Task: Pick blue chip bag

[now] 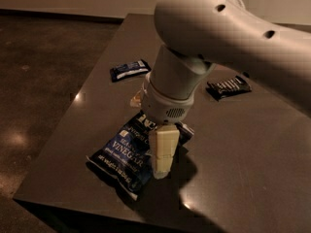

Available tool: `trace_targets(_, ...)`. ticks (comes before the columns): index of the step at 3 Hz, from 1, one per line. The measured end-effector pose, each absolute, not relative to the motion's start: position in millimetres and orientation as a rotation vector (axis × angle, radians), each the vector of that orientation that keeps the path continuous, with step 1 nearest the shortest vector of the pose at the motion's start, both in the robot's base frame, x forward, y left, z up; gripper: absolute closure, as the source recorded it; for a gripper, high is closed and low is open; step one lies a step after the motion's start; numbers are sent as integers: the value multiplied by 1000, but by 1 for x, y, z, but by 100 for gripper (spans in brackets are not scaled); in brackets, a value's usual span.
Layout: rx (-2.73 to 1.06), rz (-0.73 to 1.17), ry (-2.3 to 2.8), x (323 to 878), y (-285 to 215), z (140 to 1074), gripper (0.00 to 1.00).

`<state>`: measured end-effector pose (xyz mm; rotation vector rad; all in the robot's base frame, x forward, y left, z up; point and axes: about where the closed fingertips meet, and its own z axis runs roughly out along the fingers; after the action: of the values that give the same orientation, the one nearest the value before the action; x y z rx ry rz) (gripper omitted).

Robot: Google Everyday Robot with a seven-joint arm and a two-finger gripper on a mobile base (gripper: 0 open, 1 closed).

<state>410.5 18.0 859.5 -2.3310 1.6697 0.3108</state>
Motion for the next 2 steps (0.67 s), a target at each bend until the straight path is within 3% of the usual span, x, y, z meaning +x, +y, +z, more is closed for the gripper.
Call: trace_targets(2, -2412, 324, 1640, 403, 32, 847, 0)
